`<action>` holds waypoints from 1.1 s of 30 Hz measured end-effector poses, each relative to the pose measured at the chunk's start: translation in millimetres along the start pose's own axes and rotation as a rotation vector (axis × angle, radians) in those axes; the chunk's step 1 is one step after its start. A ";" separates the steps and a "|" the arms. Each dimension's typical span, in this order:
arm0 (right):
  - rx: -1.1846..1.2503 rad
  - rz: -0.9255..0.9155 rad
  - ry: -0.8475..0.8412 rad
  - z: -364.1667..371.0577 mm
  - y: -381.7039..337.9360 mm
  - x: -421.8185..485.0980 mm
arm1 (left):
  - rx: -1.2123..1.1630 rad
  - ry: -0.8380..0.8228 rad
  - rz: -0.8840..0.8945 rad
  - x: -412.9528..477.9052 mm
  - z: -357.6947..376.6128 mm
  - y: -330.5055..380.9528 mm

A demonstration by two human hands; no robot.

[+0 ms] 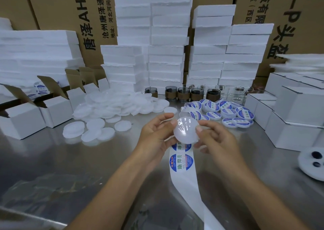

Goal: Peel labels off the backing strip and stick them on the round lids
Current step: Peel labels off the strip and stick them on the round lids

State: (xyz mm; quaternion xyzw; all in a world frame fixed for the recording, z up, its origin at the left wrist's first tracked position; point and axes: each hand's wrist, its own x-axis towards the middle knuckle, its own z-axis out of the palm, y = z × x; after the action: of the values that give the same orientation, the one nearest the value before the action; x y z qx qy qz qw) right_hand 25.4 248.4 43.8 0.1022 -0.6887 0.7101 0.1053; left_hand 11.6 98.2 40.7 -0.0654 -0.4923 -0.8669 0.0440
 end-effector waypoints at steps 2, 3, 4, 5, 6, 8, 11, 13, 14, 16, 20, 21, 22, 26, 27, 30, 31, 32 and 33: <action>0.010 0.017 0.012 3.2 -1.7 4.1 | 0.014 -0.035 -0.014 0.3 -0.3 -2.4; 0.016 0.016 0.021 3.6 -1.7 5.8 | 0.022 -0.050 -0.018 0.7 -0.5 -3.3; 0.022 0.014 0.021 4.0 -1.7 6.8 | 0.042 -0.066 -0.017 0.5 -0.5 -4.1; 0.031 0.014 0.011 5.1 -1.6 6.7 | 0.080 -0.087 -0.011 0.2 -0.1 -5.1; 0.049 0.014 -0.008 6.8 -1.4 5.7 | 0.126 -0.115 -0.004 -0.8 0.7 -6.3; 0.085 0.019 -0.051 10.7 0.4 3.0 | 0.204 -0.168 0.012 -2.9 3.4 -9.1; 0.096 0.020 -0.046 12.2 2.5 0.3 | 0.245 -0.199 0.031 -3.0 5.1 -13.7; 0.089 0.000 -0.023 10.5 2.9 -0.7 | 0.212 -0.200 0.015 -2.2 5.5 -15.3; 0.075 -0.012 -0.017 9.5 2.8 -1.5 | 0.189 -0.197 0.008 -1.7 5.4 -16.1; 0.019 -0.023 0.013 6.7 4.6 -2.7 | 0.178 -0.165 0.022 -1.0 5.0 -16.3; -0.309 0.071 0.038 -4.0 16.4 -1.6 | 0.214 -0.060 0.068 2.1 -0.7 -14.7; -0.348 0.121 0.002 -3.9 18.4 -2.6 | 0.220 -0.050 0.072 2.3 -1.9 -13.9; -0.355 0.163 -0.031 -2.9 19.8 -3.5 | 0.228 -0.042 0.077 2.3 -3.0 -13.4; -0.241 0.237 -0.173 0.0 15.3 -5.6 | 0.229 -0.003 0.071 2.1 -5.2 -12.9; -0.216 0.244 -0.196 -1.0 13.4 -5.3 | 0.211 0.001 0.063 2.0 -5.7 -12.7; -0.124 0.236 -0.121 -5.4 10.0 -3.2 | 0.154 0.032 0.044 2.5 -9.6 -11.3; -0.099 0.215 -0.066 -6.6 10.1 -2.0 | 0.143 0.046 0.037 2.7 -11.2 -11.1; -0.087 0.187 -0.008 -7.7 10.2 -0.7 | 0.136 0.051 0.030 2.4 -12.9 -10.8; -0.077 0.161 0.044 -8.6 9.9 0.3 | 0.134 0.042 0.024 2.8 -14.1 -11.0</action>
State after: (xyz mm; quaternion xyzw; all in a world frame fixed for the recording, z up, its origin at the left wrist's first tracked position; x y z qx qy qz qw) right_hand 22.3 256.7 34.1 0.0270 -0.7190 0.6913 0.0669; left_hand 6.3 91.7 24.7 -0.0500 -0.5474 -0.8325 0.0691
